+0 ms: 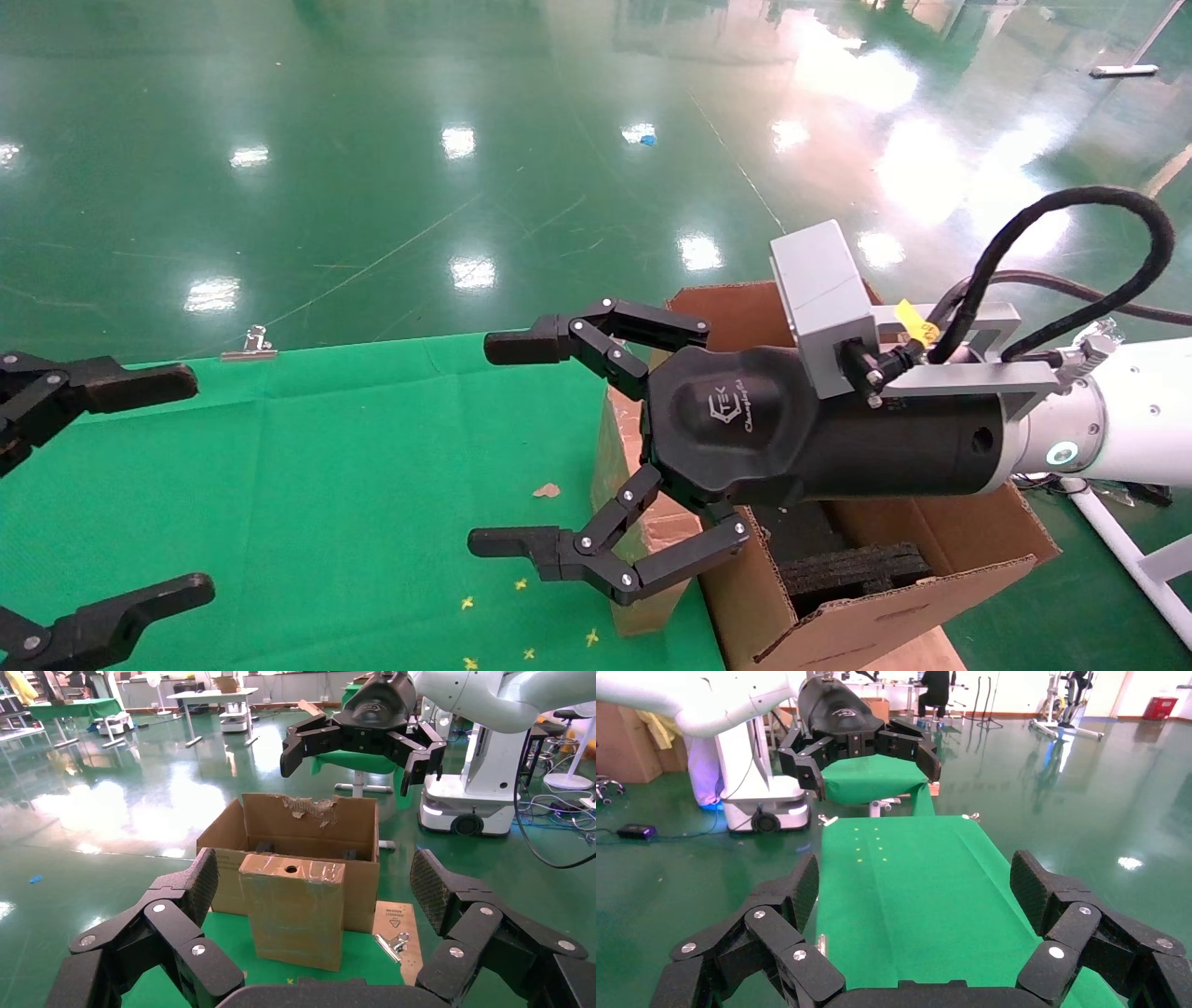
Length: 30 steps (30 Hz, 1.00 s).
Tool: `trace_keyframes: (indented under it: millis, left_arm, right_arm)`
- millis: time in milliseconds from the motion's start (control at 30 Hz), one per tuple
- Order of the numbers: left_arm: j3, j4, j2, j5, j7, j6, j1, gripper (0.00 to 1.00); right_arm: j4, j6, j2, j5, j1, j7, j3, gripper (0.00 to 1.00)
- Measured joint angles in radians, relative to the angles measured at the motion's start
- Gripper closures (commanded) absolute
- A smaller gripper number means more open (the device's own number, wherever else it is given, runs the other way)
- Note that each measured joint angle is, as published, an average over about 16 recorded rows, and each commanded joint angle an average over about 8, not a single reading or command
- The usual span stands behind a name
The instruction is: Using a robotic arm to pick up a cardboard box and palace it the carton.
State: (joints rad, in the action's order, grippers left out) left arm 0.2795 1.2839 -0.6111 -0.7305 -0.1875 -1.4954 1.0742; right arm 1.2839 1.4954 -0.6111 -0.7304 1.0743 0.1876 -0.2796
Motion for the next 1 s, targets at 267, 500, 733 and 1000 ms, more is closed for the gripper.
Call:
trace_keyframes:
  millis: [267,500,733,1000]
  left_arm:
    - [0.000,0.000,0.000,0.000,0.000,0.000,0.000,0.00]
    - [0.000,0.000,0.000,0.000,0.000,0.000,0.000,0.00]
    - [0.001,-0.001,0.000,0.000,0.000,0.000,0.000,0.00]
    - [0.001,-0.001,0.000,0.001,0.001,0.000,0.001,0.00]
  right_arm:
    - [0.000,0.000,0.000,0.000,0.000,0.000,0.000,0.00]
    - [0.005,-0.002,0.001,-0.015,0.004,0.005,-0.007,0.00]
    - [0.032,0.000,-0.013,-0.126,0.060,0.034,-0.060,0.00]
    - [0.064,0.031,-0.085,-0.407,0.232,0.090,-0.216,0.00]
